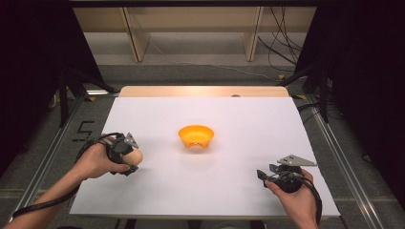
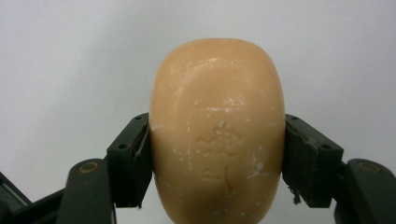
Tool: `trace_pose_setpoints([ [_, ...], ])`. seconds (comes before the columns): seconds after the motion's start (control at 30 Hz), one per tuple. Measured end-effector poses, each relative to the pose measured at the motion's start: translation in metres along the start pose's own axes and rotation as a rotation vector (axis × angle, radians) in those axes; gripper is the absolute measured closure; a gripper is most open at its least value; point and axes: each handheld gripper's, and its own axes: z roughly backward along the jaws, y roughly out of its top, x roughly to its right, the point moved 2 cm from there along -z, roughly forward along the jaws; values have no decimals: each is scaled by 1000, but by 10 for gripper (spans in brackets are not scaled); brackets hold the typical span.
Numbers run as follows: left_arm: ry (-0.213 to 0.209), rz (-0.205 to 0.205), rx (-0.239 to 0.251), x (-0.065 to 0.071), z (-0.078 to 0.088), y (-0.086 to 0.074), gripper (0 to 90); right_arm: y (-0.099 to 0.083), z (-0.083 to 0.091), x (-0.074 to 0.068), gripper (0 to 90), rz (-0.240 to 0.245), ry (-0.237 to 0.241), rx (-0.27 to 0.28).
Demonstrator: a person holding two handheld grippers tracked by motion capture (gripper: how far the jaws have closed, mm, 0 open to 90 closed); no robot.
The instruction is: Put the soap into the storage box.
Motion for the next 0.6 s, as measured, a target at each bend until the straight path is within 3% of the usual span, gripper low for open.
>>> trace_pose_setpoints([
  [0.07, -1, -2, 4, 0, 1, 3, 324, -1, 1, -4, 447, -52, 11, 5],
  [0.13, -3, -10, 3, -1, 1, 6, 324, -1, 1, -1, 447, -24, 18, 10],
  [0.17, -6, 9, 10, 0, 1, 7, 324, -1, 1, 0, 447, -7, 2, 18],
  [0.2, -4, -13, 5, -2, 1, 9, 324, -1, 2, -1, 447, -21, 7, 16],
  [0.33, -3, -20, 10, -3, 1, 15, 324, -2, 2, 0, 446, -9, 8, 39],
  [0.5, -6, -31, 16, -4, 0, 21, 324, -4, 6, -2, 443, -49, -3, 22],
  [0.6, -9, -32, 20, -5, 0, 23, 324, -4, 5, 0, 442, -23, -5, 33],
])
